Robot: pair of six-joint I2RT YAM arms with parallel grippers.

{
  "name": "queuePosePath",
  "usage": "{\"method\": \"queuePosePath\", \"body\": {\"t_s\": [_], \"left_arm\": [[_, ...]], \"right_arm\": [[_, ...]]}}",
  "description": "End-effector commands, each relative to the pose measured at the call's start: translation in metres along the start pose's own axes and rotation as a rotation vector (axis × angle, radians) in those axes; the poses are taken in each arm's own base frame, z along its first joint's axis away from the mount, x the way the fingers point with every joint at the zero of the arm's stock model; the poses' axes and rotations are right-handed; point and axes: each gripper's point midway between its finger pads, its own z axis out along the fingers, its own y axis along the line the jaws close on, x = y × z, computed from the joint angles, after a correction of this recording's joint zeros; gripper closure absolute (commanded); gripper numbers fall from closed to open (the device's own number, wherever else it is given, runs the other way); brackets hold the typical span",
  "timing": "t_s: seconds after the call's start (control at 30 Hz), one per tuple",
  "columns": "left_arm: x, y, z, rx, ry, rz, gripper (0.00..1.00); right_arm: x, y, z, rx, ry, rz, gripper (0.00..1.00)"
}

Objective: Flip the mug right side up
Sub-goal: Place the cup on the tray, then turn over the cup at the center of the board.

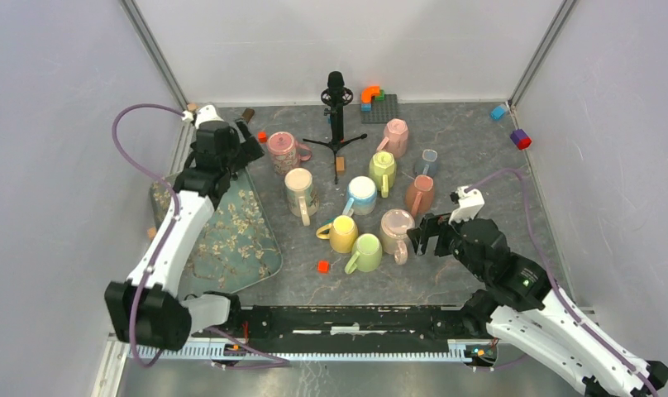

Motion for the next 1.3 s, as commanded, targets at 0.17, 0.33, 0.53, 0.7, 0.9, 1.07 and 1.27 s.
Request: {"method": "queuePosePath", "body": {"t_s": [0.17,0.33,0.53,0.7,0.9,1.07,1.27], "left_arm": [[0.077,-0.083,-0.087,0.346,0.150,0.112,0.00],[0.114,-0.097,-0.116,0.454,0.223,0.119,0.00],[0.128,-0.095,-0.129,0.505,0.251,0.125,0.00],[0.134,-0.097,-0.132,0.536,0.273,0.128,0.00],[0.141,-0.099,-0.134,0.567,0.286,0.119,0.00],[0.140,-0.099,-0.139,0.590,0.284,0.115,0.00],[0.139,-0.098,-0.142,0.596,0.276,0.111,0.00]], "right_arm": [[0.046,-0.010,0.020,0.042,0.147,-0.057,0.02],[0.066,-0.006,0.030,0.014,0.193,-0.052,0.02],[0.083,-0.005,0.037,0.035,0.233,-0.046,0.02],[0.085,0.005,0.044,0.042,0.253,-0.059,0.02],[0.095,0.007,0.057,0.089,0.290,-0.084,0.09],[0.083,0.008,0.062,0.121,0.254,-0.064,0.19],[0.082,0.014,0.067,0.117,0.269,-0.068,0.28]]}}
